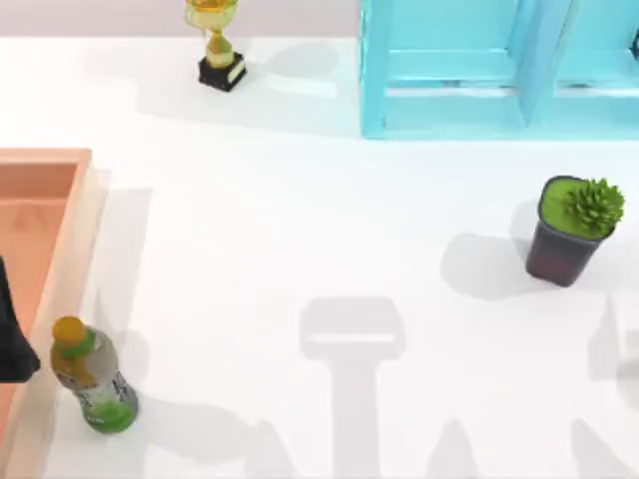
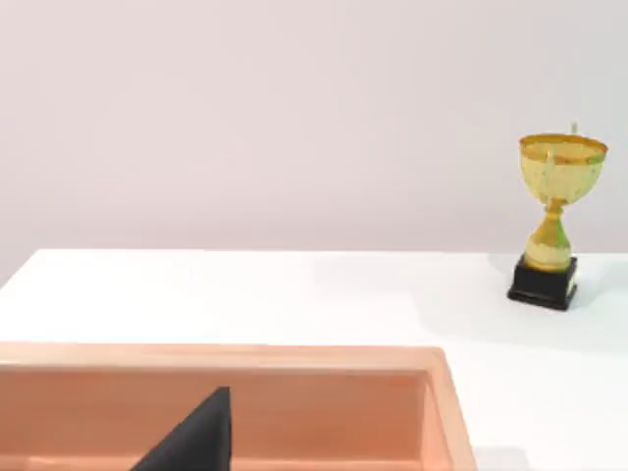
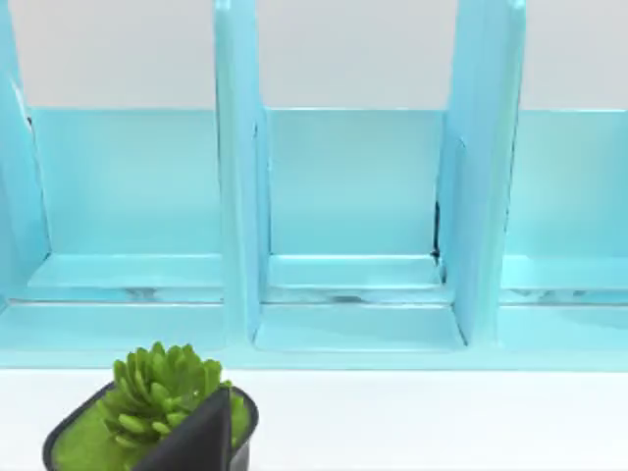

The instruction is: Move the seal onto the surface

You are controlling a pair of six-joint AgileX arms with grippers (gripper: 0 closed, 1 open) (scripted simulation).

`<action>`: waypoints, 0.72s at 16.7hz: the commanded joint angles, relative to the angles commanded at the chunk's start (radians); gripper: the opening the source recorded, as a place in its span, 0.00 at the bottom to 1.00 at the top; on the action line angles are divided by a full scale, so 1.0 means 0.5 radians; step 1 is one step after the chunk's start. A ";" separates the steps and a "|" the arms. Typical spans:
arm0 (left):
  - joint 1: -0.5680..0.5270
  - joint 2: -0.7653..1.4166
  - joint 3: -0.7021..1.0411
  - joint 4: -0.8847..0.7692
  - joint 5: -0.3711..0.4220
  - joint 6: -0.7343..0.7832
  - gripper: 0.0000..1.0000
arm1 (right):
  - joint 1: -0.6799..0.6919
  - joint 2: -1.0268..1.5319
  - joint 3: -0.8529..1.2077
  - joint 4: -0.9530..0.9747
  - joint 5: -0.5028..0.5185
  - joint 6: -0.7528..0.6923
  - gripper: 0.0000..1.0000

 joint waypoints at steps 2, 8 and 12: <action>0.000 0.001 0.001 -0.001 0.000 0.000 1.00 | 0.000 0.000 0.000 0.000 0.000 0.000 1.00; 0.104 0.448 0.390 -0.378 0.000 0.114 1.00 | 0.000 0.000 0.000 0.000 0.000 0.000 1.00; 0.237 1.091 0.895 -0.863 0.001 0.259 1.00 | 0.000 0.000 0.000 0.000 0.000 0.000 1.00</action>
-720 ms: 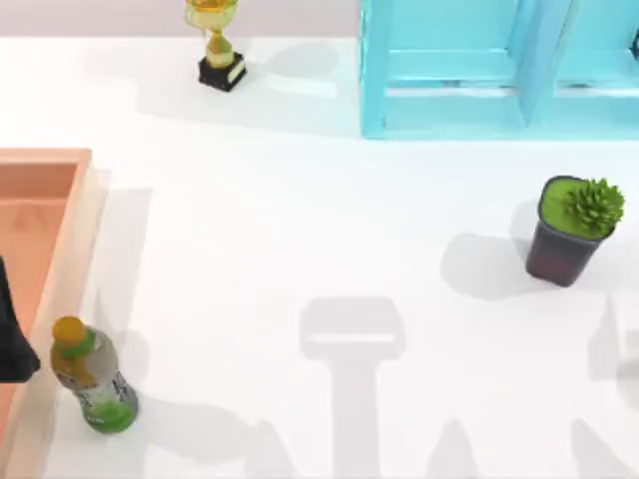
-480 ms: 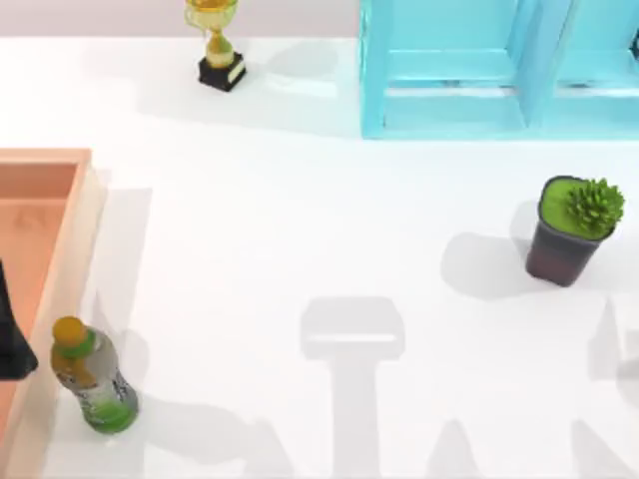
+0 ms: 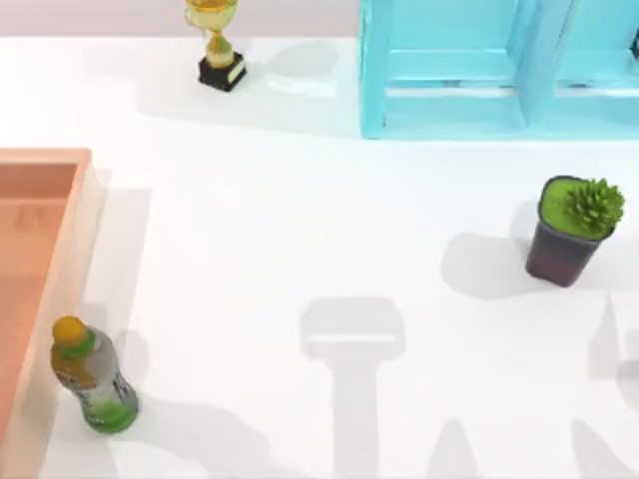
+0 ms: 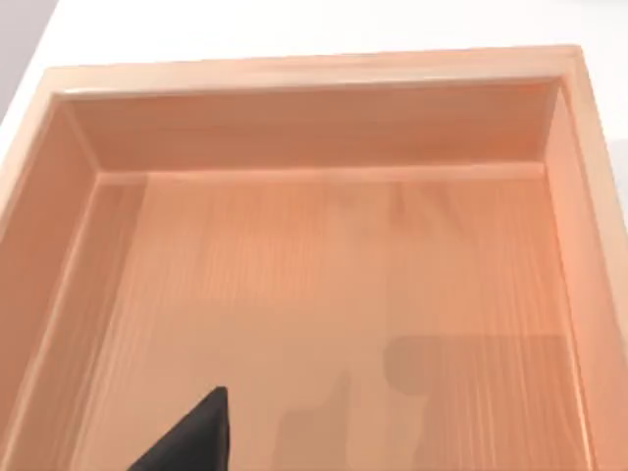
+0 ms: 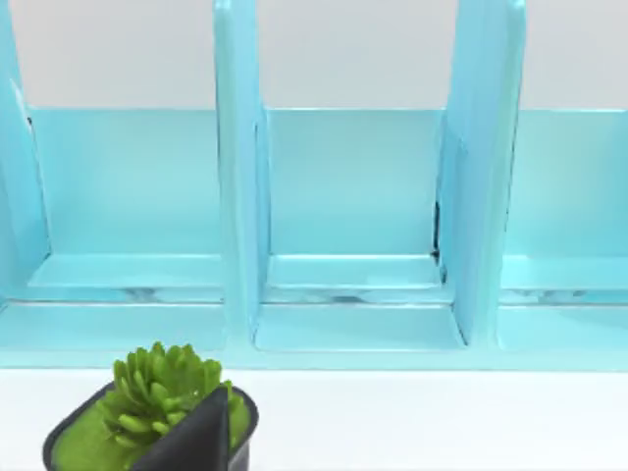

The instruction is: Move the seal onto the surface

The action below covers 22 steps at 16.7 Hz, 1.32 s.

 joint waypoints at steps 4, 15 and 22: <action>0.152 0.752 0.568 -0.545 0.000 0.163 1.00 | 0.000 0.000 0.000 0.000 0.000 0.000 1.00; 0.428 2.131 1.583 -1.520 -0.005 0.450 1.00 | 0.000 0.000 0.000 0.000 0.000 0.000 1.00; 0.424 2.149 1.565 -1.495 -0.006 0.449 1.00 | 0.000 0.000 0.000 0.000 0.000 0.000 1.00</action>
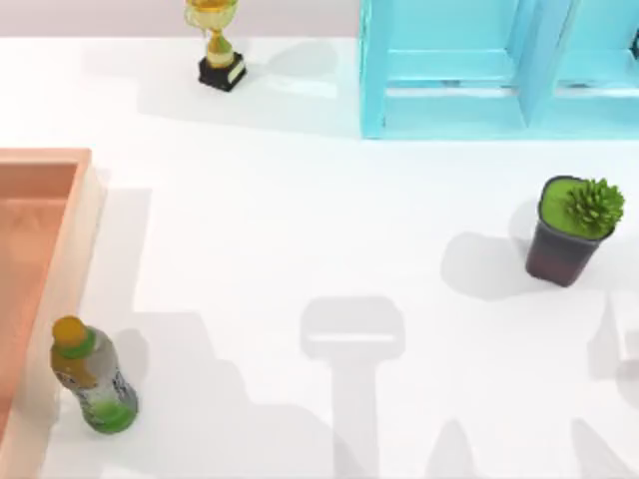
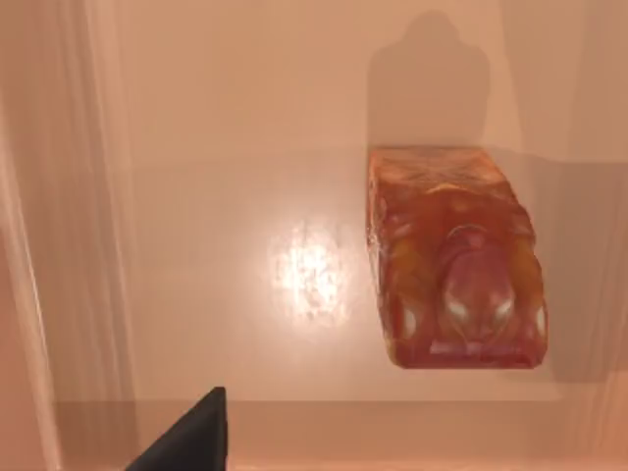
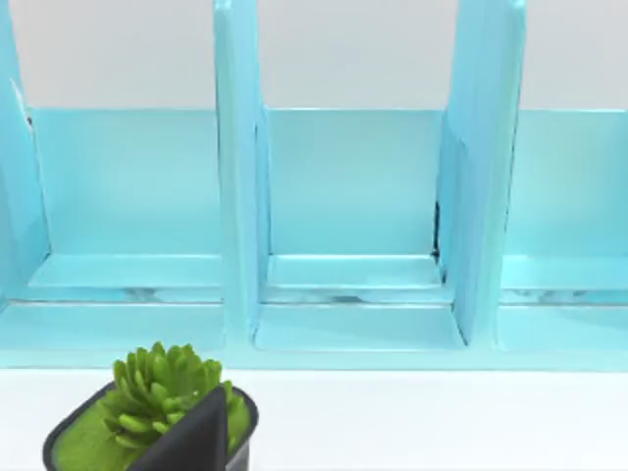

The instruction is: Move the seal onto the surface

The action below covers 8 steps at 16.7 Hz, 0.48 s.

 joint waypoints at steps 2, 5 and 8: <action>0.005 0.039 -0.065 0.102 0.001 0.001 1.00 | 0.000 0.000 0.000 0.000 0.000 0.000 1.00; 0.011 0.119 -0.217 0.332 0.000 0.007 1.00 | 0.000 0.000 0.000 0.000 0.000 0.000 1.00; 0.014 0.193 -0.384 0.575 0.000 0.013 1.00 | 0.000 0.000 0.000 0.000 0.000 0.000 1.00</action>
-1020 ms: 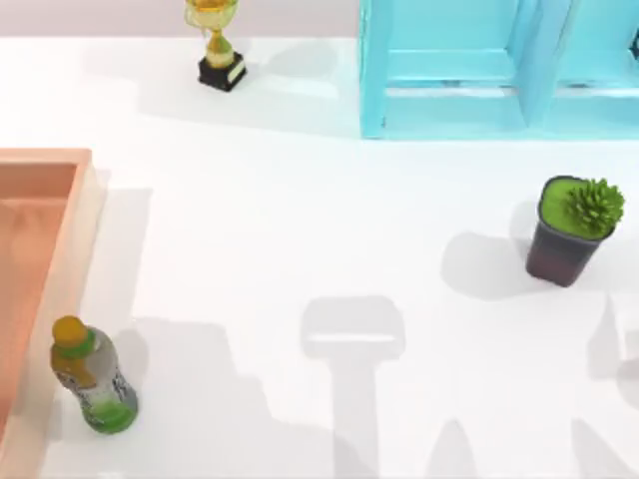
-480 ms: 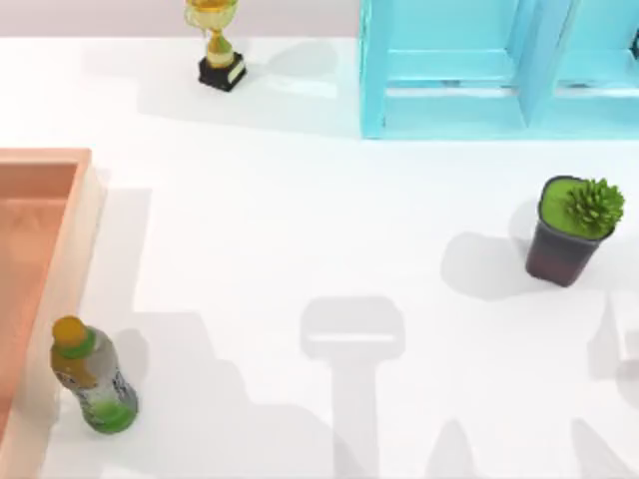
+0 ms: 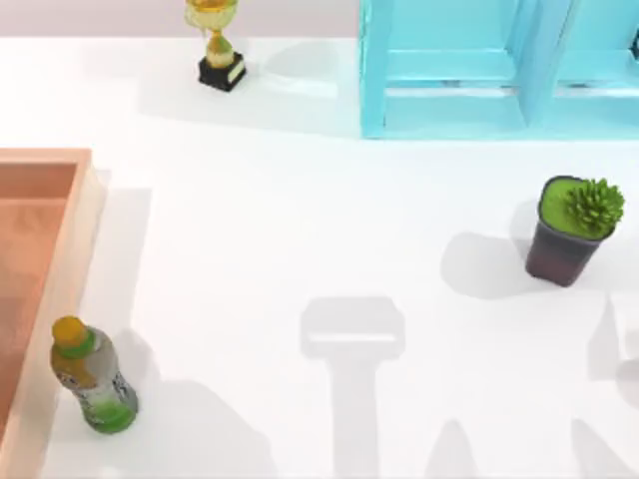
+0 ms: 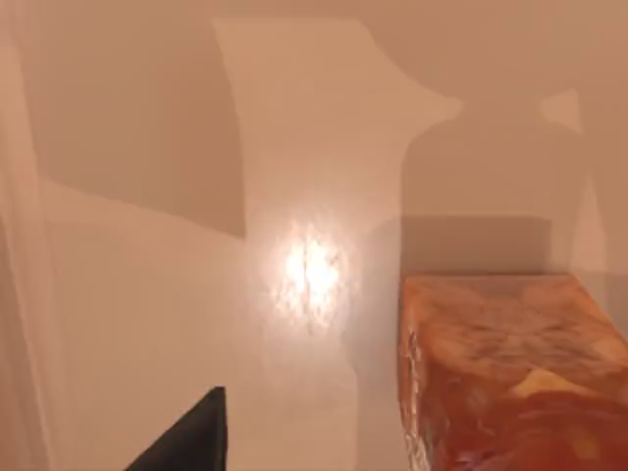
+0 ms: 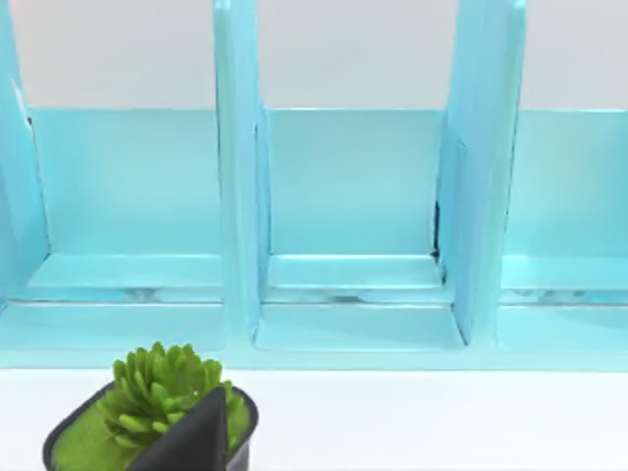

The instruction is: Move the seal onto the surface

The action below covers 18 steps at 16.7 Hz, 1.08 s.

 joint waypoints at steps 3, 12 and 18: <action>0.002 0.049 -0.116 0.165 0.000 0.004 1.00 | 0.000 0.000 0.000 0.000 0.000 0.000 1.00; 0.003 0.059 -0.141 0.201 0.000 0.003 0.70 | 0.000 0.000 0.000 0.000 0.000 0.000 1.00; 0.003 0.059 -0.141 0.201 0.000 0.003 0.25 | 0.000 0.000 0.000 0.000 0.000 0.000 1.00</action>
